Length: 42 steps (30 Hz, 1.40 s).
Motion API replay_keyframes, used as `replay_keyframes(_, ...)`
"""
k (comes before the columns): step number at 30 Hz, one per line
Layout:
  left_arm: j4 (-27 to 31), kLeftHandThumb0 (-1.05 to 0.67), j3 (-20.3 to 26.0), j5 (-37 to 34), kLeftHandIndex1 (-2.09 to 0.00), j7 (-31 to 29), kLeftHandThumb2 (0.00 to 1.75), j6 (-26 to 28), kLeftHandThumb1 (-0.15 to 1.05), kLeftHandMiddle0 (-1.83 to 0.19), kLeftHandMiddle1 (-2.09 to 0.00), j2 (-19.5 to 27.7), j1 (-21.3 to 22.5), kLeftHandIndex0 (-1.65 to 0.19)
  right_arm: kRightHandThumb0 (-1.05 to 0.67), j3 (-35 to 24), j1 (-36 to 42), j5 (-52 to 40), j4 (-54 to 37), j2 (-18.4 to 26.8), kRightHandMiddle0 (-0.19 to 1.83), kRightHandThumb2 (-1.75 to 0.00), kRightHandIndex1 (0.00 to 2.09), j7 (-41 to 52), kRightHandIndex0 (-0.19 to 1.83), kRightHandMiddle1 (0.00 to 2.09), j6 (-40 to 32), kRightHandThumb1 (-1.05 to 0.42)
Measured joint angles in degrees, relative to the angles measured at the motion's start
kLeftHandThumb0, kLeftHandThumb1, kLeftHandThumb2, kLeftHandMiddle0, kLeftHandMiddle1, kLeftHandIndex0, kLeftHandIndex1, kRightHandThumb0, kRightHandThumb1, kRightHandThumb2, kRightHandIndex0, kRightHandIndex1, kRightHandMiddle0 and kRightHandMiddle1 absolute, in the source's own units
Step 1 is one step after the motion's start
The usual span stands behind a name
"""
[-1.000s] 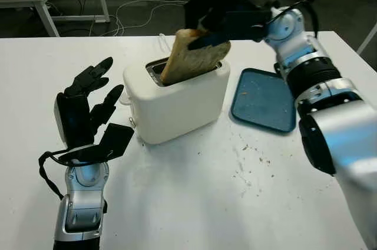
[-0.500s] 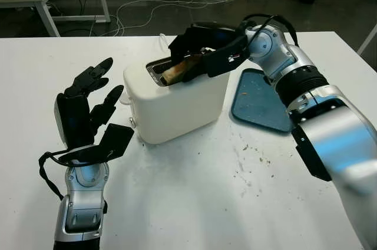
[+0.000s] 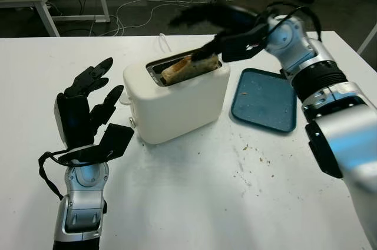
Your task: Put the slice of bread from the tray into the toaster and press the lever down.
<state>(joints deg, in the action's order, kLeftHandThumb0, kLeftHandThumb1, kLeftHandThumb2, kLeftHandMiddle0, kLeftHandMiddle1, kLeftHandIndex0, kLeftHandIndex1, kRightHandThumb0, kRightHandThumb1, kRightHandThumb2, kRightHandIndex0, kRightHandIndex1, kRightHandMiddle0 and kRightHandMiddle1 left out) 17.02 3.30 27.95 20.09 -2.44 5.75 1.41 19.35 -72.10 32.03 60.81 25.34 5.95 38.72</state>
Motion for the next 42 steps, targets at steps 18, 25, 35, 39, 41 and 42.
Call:
replay_keyframes(18,2.05,-0.24,2.65,4.86,-0.06,-6.25,0.01,-9.45,0.83,-1.17,-0.35,14.37,-0.82,-1.24,-0.32,-9.28,40.52,-13.08,-24.14,1.63,0.95,-0.08,0.33,-18.37,0.87,0.05,12.47,-0.92)
replay_keyframes(25,3.48,-0.33,2.66,11.01,-0.02,-7.04,0.02,-10.80,0.87,-1.29,-0.26,17.50,-3.18,-1.24,-0.27,-13.28,53.29,-15.45,-33.09,-5.20,1.02,-0.09,0.50,-18.22,0.99,0.04,7.83,-0.92)
replay_keyframes(35,4.53,-0.29,2.69,15.19,0.00,-8.66,0.01,-8.78,0.88,-1.41,-0.25,17.58,-4.70,-1.18,-0.31,-19.03,60.87,-15.25,-41.14,-11.05,1.04,-0.16,0.84,-21.90,0.87,0.01,1.68,-0.92)
replay_keyframes(39,4.53,-0.29,2.69,16.53,0.00,-9.18,0.00,-8.17,0.88,-1.38,-0.69,18.05,-4.68,-1.14,-0.33,-20.80,61.70,-19.43,-42.41,-11.35,1.04,-0.19,0.74,-19.38,0.88,0.00,0.75,-0.92)
replay_keyframes(41,4.56,-0.27,2.68,17.39,0.00,-10.11,0.00,-7.36,0.88,-1.35,-0.79,18.17,-4.68,-1.11,-0.35,-21.36,61.76,-23.17,-43.21,-11.46,1.05,-0.19,0.70,-16.89,0.90,0.01,-0.60,-0.92)
replay_keyframes(42,4.57,-0.27,2.66,17.58,0.00,-10.78,0.00,-6.83,0.88,-1.35,-0.80,18.21,-4.67,-1.10,-0.36,-21.64,61.77,-25.30,-43.74,-11.70,1.05,-0.18,0.68,-15.30,0.90,0.01,-1.80,-0.92)
